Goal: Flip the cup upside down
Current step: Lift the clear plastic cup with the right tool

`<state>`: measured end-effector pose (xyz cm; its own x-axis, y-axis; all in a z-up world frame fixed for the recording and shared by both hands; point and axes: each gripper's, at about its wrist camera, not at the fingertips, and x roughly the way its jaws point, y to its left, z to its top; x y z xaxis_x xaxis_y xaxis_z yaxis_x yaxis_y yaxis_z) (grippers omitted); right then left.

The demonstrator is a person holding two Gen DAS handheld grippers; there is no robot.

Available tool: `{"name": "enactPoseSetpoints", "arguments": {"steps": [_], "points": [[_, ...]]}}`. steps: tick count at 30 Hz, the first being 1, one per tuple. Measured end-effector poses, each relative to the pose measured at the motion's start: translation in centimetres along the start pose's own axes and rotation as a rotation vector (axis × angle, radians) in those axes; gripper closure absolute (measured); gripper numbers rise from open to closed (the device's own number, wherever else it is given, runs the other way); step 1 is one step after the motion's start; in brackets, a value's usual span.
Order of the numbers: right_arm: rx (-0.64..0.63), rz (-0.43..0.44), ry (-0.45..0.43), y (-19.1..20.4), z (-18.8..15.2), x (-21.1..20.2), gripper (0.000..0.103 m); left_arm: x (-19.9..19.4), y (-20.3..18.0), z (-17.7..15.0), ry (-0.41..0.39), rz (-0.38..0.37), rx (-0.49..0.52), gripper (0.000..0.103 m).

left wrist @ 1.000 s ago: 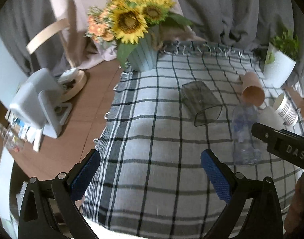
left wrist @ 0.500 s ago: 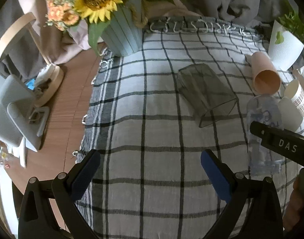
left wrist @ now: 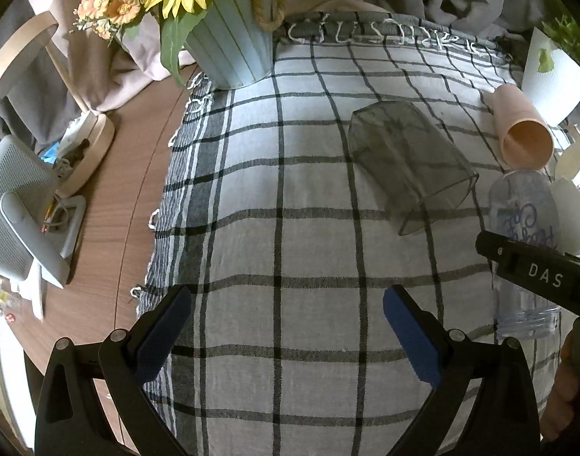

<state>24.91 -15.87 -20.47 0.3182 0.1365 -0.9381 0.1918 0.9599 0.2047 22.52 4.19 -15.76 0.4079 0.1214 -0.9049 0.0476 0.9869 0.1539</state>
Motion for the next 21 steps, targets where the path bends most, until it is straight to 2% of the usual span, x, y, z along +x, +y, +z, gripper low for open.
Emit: {"name": "enactPoseSetpoints", "arguments": {"steps": [11, 21], "points": [[-0.054, 0.007, -0.018, 1.4, -1.3, -3.0, 0.032, -0.8, 1.8, -1.9, -0.014, -0.011, -0.007, 0.0], [-0.111, 0.014, 0.057, 3.9, -5.4, -2.2, 0.032, -0.1, 4.1, -5.7, 0.037, 0.005, -0.031, 0.0]]}}
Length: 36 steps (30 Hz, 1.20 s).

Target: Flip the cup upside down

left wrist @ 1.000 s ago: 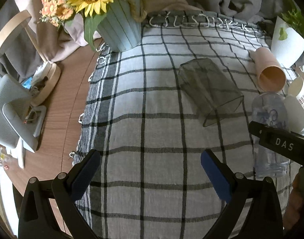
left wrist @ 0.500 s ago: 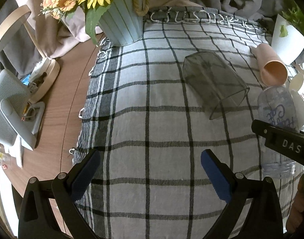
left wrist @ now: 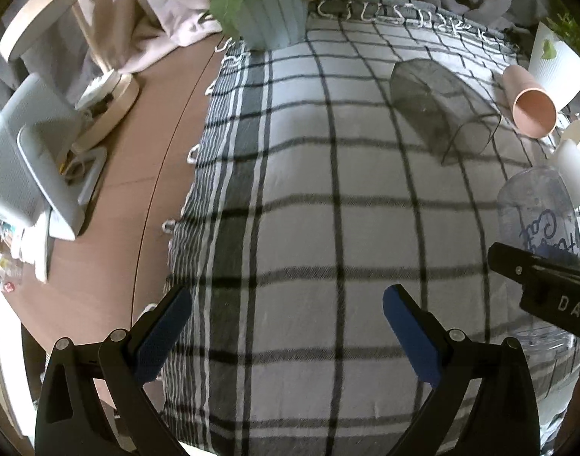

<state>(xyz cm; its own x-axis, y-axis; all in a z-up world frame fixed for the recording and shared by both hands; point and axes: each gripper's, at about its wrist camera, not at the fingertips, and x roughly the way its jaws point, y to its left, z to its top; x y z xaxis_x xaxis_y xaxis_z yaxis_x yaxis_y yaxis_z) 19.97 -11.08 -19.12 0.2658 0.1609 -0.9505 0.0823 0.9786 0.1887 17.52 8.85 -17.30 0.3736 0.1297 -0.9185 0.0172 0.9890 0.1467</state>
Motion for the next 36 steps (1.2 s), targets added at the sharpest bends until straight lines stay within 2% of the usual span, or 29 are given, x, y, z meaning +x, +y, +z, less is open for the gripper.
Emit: {"name": "enactPoseSetpoints", "arguments": {"steps": [6, 12, 15, 18, 22, 26, 30, 36], "points": [[-0.008, -0.013, 0.009, 0.9, -1.4, 1.0, 0.032, 0.0, 0.3, -0.9, -0.007, 0.014, 0.02, 0.0], [0.0, -0.034, -0.008, 1.4, -1.4, 1.2, 0.031, 0.4, 0.2, -1.2, -0.001, 0.0, 0.038, 0.0], [0.006, -0.035, -0.011, 1.5, -1.5, 1.2, 0.027, 0.2, 0.2, -1.3, -0.005, 0.003, 0.04, 0.0], [0.019, -0.008, -0.05, 1.1, -2.2, 0.0, 0.024, -0.4, 0.1, -1.2, -0.009, 0.003, 0.039, 0.0], [0.043, 0.031, -0.123, 0.1, -3.3, -3.8, 0.024, -2.3, -0.4, -0.7, -0.017, -0.017, 0.032, 0.0], [0.044, 0.045, -0.21, -1.1, -3.5, -7.9, 0.023, -4.7, -1.9, 0.3, -0.029, -0.088, 0.039, 0.0], [0.092, 0.054, -0.301, -3.7, -3.6, -11.6, 0.018, -5.9, -4.2, 1.6, -0.017, -0.165, 0.067, 0.0], [0.205, 0.038, -0.321, -8.0, -2.7, -12.9, 0.018, -5.7, -8.5, 3.8, 0.045, -0.269, 0.108, 0.0]]}}
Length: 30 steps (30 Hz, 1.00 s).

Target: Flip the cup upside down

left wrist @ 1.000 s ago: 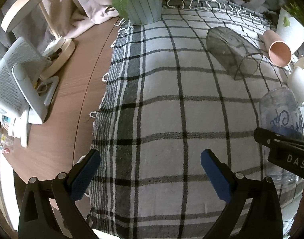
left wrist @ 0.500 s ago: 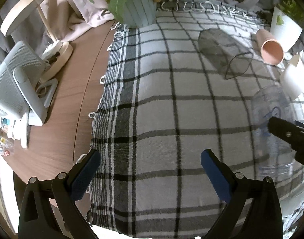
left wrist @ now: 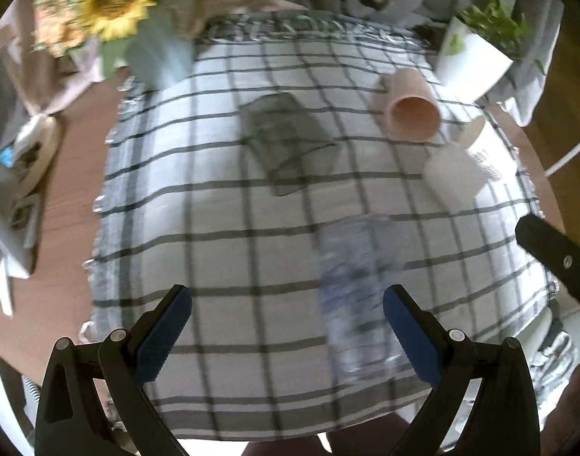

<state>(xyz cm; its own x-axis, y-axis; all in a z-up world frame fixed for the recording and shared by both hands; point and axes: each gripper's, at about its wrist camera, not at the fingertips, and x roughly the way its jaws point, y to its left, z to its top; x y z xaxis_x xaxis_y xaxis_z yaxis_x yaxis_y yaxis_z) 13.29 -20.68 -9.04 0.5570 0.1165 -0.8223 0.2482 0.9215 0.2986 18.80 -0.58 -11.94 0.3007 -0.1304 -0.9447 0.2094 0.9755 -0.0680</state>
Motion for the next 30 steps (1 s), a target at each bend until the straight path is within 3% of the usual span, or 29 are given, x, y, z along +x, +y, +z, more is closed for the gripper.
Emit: {"name": "enactPoseSetpoints", "arguments": {"steps": [6, 11, 19, 24, 30], "points": [[0.133, 0.005, 0.021, -4.3, 0.3, 0.4, 0.018, 2.6, -2.7, 1.9, 0.081, -0.041, 0.027, 0.001], [0.171, 0.012, 0.031, -6.1, 0.5, 1.1, 0.018, 5.5, -3.9, 3.1, 0.161, -0.054, 0.015, 0.008], [0.196, 0.023, 0.084, -7.5, 0.8, 3.1, 0.018, 8.5, -4.5, 3.5, 0.247, -0.062, -0.009, 0.032], [0.182, 0.028, 0.099, -7.7, 1.1, 3.6, 0.018, 8.3, -4.3, 3.5, 0.239, -0.065, -0.046, 0.032], [0.18, 0.048, 0.094, -7.8, 1.6, 3.4, 0.018, 5.7, -4.3, 4.3, 0.146, -0.042, -0.031, 0.032]]}}
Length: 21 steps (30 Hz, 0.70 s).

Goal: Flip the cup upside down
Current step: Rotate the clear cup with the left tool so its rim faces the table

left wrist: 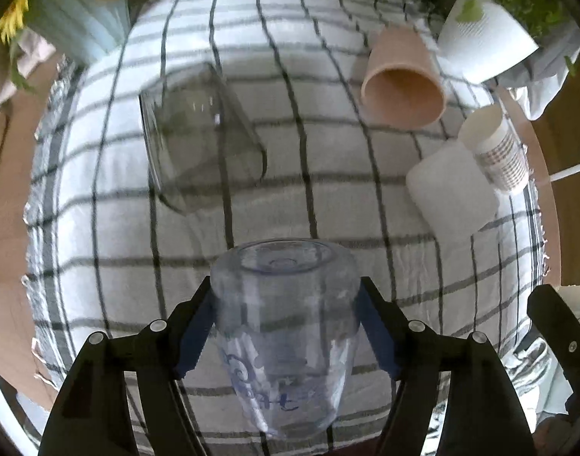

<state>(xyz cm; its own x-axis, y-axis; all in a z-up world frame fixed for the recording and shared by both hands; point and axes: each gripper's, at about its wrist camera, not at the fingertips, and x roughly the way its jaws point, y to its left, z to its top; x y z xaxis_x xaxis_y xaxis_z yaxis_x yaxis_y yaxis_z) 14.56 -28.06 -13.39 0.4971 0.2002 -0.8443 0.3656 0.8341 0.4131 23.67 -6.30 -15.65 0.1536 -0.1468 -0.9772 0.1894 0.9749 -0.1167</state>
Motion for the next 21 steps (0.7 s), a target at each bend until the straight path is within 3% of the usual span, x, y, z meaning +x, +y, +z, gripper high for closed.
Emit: {"name": "enactPoseSetpoints", "arguments": {"steps": [8, 15, 21], "points": [[-0.012, 0.015, -0.048, 0.1, 1.0, -1.6, 0.018, -2.9, -0.5, 0.8, -0.142, -0.006, 0.015, 0.032], [-0.03, 0.013, -0.063, 0.0, 1.0, -2.3, 0.018, -3.1, -2.3, 0.4, -0.203, -0.026, 0.032, 0.032], [-0.056, 0.005, -0.054, -0.8, 0.4, -2.5, 0.018, -3.4, -2.9, -1.4, -0.224, 0.0, 0.065, 0.032]]}}
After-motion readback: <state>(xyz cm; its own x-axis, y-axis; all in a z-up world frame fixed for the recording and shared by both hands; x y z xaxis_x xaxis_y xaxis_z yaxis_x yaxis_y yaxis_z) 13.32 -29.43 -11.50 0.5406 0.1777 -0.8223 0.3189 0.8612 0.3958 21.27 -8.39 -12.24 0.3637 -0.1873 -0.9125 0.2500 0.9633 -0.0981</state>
